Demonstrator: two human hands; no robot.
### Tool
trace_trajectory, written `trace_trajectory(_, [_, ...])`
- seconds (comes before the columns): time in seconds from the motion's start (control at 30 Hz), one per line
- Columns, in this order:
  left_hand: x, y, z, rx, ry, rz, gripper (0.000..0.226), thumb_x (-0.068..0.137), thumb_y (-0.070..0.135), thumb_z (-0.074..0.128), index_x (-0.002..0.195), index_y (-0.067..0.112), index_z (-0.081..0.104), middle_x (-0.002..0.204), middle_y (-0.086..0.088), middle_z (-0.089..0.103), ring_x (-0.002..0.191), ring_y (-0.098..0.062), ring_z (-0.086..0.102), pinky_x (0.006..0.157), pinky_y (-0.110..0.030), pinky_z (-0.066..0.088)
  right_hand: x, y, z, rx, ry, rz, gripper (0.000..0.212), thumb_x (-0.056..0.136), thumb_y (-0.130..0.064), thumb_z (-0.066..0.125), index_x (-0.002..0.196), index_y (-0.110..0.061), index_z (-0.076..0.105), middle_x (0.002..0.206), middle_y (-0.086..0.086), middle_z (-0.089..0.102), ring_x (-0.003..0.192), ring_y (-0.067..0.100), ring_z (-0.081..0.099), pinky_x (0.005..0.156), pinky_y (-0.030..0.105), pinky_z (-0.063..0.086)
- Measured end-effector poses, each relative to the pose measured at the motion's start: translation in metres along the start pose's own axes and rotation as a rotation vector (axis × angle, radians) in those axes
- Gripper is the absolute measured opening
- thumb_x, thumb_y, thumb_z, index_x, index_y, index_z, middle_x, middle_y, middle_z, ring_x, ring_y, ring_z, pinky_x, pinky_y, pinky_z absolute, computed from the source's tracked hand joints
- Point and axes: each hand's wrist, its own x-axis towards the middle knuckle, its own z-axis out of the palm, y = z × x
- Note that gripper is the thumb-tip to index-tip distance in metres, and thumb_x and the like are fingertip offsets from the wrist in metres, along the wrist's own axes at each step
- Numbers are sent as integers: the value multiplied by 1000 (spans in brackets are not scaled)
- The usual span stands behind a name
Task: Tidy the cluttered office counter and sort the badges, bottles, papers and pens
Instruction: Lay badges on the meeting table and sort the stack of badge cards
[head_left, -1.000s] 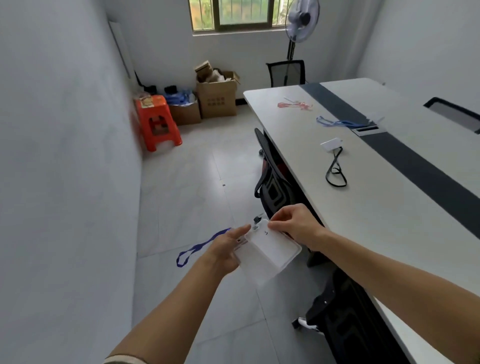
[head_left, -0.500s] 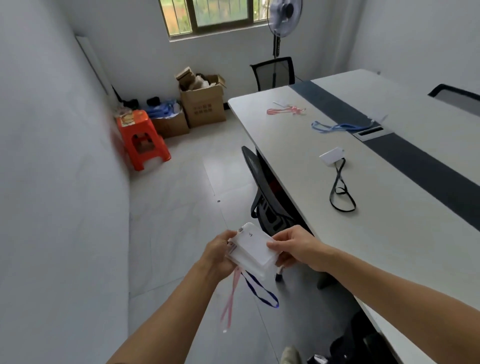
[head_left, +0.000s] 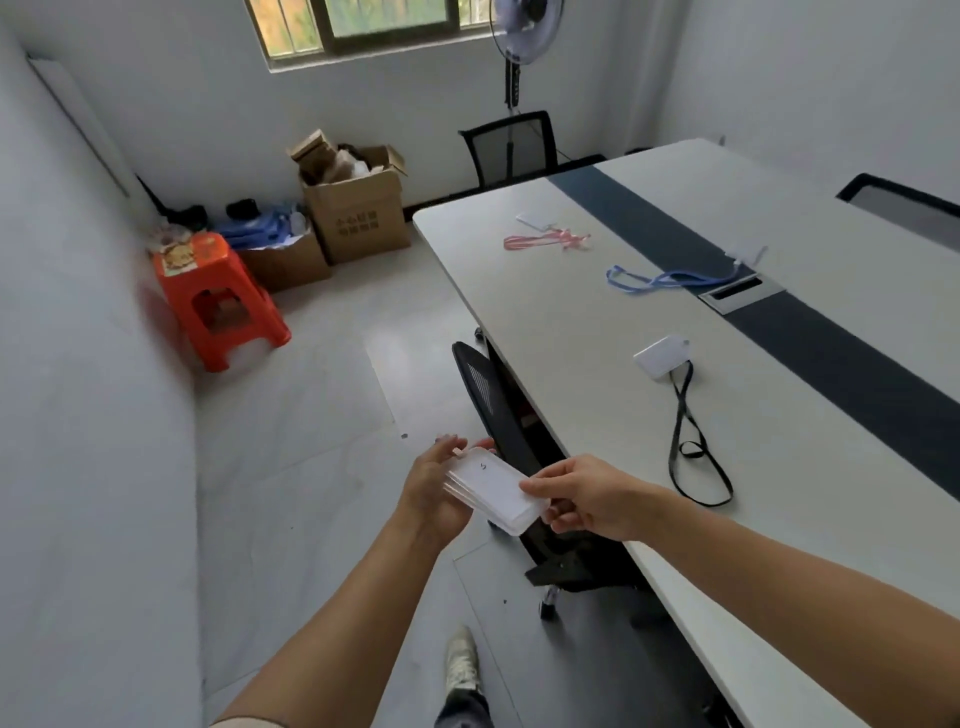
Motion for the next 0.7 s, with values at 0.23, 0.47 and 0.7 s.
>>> trace_trajectory(0.23, [92, 73, 46, 36, 20, -82, 21, 97, 24, 53, 81, 9, 48, 75, -16, 62, 75, -34, 62, 85, -50, 52, 61, -52, -28, 122, 60, 38, 28, 88, -19, 69, 106, 2, 67, 90, 13, 68, 71, 17, 65, 63, 22, 57])
trace_trajectory(0.47, [160, 90, 100, 90, -63, -302, 30, 96, 27, 48, 71, 11, 48, 68, -14, 58, 68, -32, 59, 78, -50, 51, 77, -57, -105, 121, 439, 63, 33, 89, -24, 69, 109, 2, 64, 87, 11, 71, 71, 18, 67, 62, 26, 54])
trace_trajectory(0.7, [207, 74, 131, 151, -92, -405, 27, 95, 29, 48, 77, 10, 45, 83, -20, 63, 79, -35, 62, 81, -62, 48, 109, -56, -230, 174, 828, 153, 24, 89, -19, 67, 103, 0, 64, 84, 13, 70, 65, 19, 66, 50, 25, 51])
